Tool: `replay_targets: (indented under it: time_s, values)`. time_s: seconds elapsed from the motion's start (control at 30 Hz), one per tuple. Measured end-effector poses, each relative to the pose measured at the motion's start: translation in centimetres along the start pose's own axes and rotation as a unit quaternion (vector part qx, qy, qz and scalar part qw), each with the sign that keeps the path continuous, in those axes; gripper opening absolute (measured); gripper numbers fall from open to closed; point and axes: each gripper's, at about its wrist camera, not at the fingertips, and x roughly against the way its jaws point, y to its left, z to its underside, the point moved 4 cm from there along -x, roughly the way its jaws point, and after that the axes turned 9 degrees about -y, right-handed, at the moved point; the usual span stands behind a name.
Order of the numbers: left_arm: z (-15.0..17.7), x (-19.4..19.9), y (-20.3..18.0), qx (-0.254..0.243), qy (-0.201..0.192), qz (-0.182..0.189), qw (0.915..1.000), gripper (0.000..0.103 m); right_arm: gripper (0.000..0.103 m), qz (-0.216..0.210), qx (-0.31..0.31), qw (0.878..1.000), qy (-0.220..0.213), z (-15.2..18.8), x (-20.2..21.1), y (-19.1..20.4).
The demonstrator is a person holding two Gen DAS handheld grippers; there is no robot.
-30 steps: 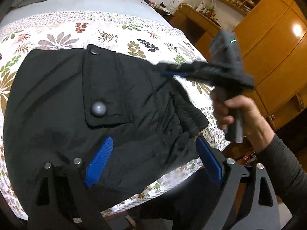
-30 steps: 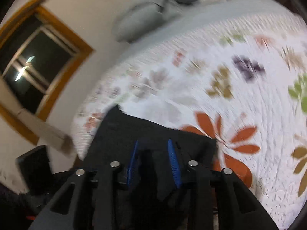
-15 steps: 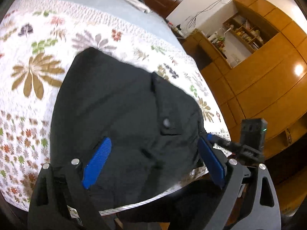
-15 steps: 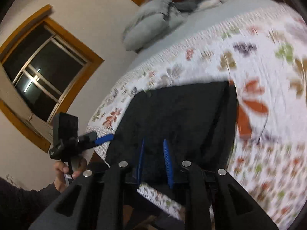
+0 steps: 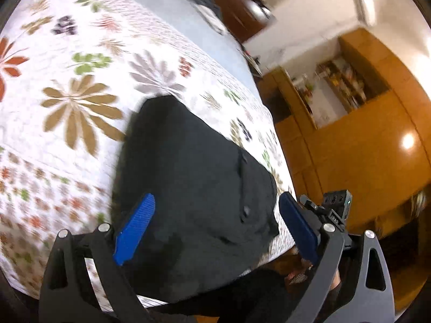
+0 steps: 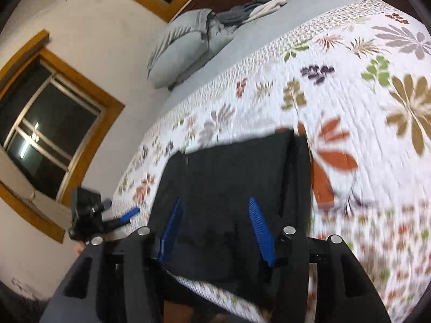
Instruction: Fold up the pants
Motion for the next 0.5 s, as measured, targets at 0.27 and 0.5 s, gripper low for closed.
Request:
replay_targets:
  time_s: [0.27, 0.5]
  values:
    - [-2.3, -3.4, 5.0, 0.054, 0.079, 0.001, 0.9954, 0.094, 0.047, 0.023, -0.073, 0.996, 0.044, -3.1, -6.9, -5.7]
    - [-2.7, -5.6, 6.7, 0.060, 0.118, 0.035, 0.9906, 0.095, 0.085, 0.008, -0.084, 0.996, 0.033, -3.4, -4.5, -6.4]
